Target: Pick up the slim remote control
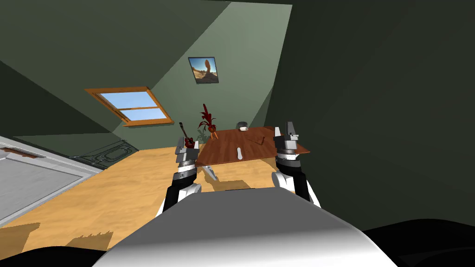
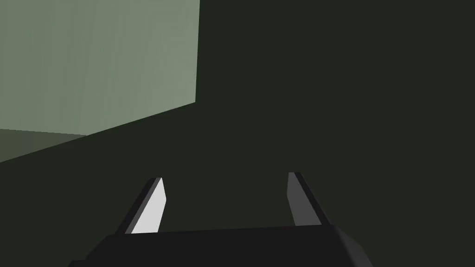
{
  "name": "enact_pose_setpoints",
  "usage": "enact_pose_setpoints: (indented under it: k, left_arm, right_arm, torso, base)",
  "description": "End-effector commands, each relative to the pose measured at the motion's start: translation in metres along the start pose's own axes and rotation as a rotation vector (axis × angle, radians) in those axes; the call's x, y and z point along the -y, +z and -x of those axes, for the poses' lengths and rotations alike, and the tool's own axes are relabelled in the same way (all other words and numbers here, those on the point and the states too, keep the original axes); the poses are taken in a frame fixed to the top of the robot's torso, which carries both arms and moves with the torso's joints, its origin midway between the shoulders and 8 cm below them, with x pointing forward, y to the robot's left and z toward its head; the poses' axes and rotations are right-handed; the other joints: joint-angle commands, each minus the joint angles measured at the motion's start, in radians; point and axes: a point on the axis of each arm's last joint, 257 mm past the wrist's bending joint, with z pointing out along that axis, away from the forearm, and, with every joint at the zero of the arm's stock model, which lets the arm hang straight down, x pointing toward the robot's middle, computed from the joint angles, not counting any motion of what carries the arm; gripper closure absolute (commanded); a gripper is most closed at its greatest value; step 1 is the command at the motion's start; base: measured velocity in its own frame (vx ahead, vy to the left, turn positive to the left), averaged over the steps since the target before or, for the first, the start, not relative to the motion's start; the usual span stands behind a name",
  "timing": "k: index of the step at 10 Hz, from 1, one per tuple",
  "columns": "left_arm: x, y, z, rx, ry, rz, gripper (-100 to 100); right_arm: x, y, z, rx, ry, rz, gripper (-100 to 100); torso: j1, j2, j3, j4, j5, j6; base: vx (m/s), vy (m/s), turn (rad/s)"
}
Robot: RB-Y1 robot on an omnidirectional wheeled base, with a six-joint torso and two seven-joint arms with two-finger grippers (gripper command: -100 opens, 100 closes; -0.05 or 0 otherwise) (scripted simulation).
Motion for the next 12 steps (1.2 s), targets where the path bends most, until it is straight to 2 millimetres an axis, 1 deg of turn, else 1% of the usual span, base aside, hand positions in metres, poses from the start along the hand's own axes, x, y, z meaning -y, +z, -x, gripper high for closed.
enact_pose_setpoints:
  k: [1,3,5,7,8,10,11,12]
  left_arm:
    - [-0.004,0.000,-0.012,-0.055,0.055,0.012,-100]
    - [-0.010,-0.003,-0.026,-0.121,0.127,0.026,-100]
    - [-0.020,-0.008,-0.045,-0.203,0.219,0.040,-100]
    - [-0.032,-0.016,-0.064,-0.296,0.321,0.054,-100]
    - [-0.033,-0.017,-0.065,-0.303,0.333,0.054,-100]
    - [-0.049,-0.030,-0.084,-0.406,0.448,0.064,-100]
    - [-0.050,-0.031,-0.085,-0.416,0.463,0.063,-100]
    - [-0.059,-0.039,-0.094,-0.474,0.527,0.066,-100]
  right_arm:
    - [0.000,0.000,0.000,0.000,0.000,0.000,0]
    - [0.000,0.000,0.000,0.000,0.000,0.000,0]
    - [0.000,0.000,0.000,0.000,0.000,0.000,0]
    - [0.000,0.000,0.000,0.000,0.000,0.000,0]
    - [0.000,0.000,0.000,0.000,0.000,0.000,0]
    - [0.000,0.000,0.000,0.000,0.000,0.000,0]
    - [0.000,0.000,0.000,0.000,0.000,0.000,0]
    - [0.000,0.000,0.000,0.000,0.000,0.000,0]
  torso:
    - [0.000,0.000,0.000,0.000,0.000,0.000]
    - [-0.002,0.005,0.003,0.001,0.000,0.000]
    - [-0.001,0.009,0.005,0.002,0.000,0.000]
    - [-0.005,0.010,0.006,0.002,-0.001,0.000]
    - [-0.005,0.010,0.006,0.002,-0.001,0.000]
    - [-0.002,0.006,0.004,0.001,0.000,0.000]
    - [-0.003,0.007,0.004,0.002,-0.001,0.000]
    - [-0.002,0.006,0.004,0.002,0.000,0.000]
  base:
    - [-0.052,-0.026,-0.099]
    - [-0.096,-0.032,-0.111]
    - [-0.146,-0.025,-0.135]
    - [-0.143,-0.085,-0.170]
    - [-0.089,-0.042,-0.042]
    - [-0.091,-0.044,-0.187]
    - [-0.081,-0.036,-0.038]
    - [-0.082,-0.038,-0.119]
